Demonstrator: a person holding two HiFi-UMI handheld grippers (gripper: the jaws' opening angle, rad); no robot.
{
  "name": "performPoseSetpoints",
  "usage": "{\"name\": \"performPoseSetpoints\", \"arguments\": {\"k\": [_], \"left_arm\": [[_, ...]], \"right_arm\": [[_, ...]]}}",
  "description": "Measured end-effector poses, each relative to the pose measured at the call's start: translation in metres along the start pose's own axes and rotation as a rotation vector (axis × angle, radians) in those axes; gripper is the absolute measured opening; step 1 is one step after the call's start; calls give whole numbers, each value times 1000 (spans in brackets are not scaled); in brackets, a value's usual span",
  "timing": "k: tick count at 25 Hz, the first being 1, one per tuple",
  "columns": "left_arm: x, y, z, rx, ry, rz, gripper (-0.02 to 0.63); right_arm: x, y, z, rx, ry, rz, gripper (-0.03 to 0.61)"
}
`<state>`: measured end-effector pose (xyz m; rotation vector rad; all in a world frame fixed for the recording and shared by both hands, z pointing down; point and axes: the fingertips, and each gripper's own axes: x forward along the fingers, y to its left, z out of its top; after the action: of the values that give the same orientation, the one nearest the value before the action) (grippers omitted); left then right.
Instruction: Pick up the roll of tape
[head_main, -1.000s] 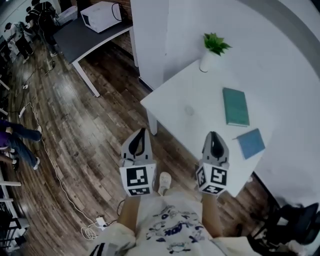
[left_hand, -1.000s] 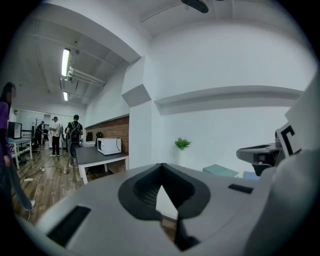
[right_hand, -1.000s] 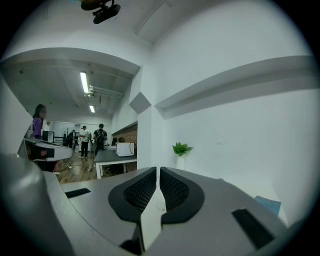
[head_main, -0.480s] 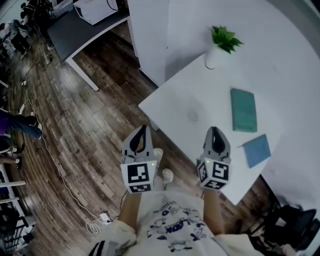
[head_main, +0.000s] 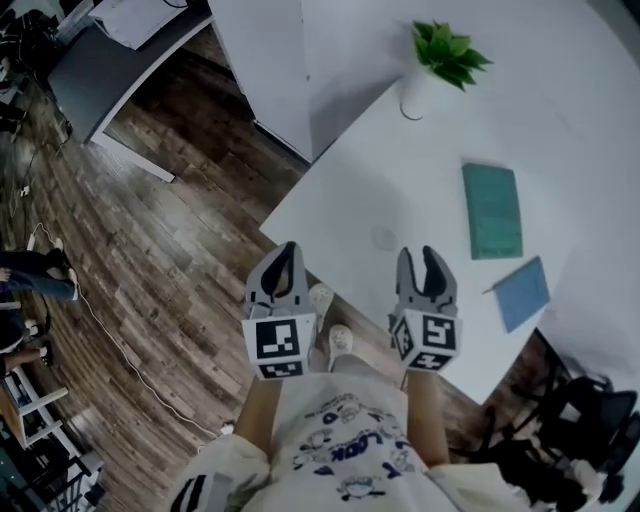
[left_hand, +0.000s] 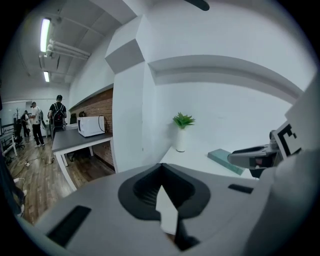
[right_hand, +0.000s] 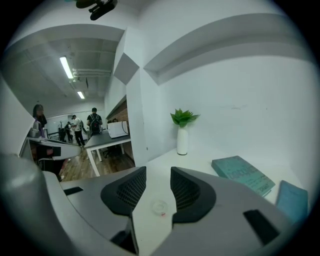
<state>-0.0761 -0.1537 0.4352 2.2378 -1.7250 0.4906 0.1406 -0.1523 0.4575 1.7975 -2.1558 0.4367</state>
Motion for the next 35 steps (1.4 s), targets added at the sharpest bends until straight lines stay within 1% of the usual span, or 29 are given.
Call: {"name": "performPoseSetpoints", "arguments": {"k": [6, 12, 19, 29, 35], "left_arm": [[32, -2, -15, 4, 65, -65, 0], [53, -3, -36, -8, 120, -103, 0], [69, 0, -59, -22, 179, -124, 0], [88, -1, -78, -35, 236, -142, 0], [94, 2, -86, -40, 256, -135, 0]], "right_arm": [[27, 9, -32, -5, 129, 18, 230], [48, 8, -65, -20, 237, 2, 273], [67, 3, -96, -13, 346, -23, 278], [91, 1, -115, -28, 395, -11, 278], [95, -2, -132, -25, 458, -19, 278]]}}
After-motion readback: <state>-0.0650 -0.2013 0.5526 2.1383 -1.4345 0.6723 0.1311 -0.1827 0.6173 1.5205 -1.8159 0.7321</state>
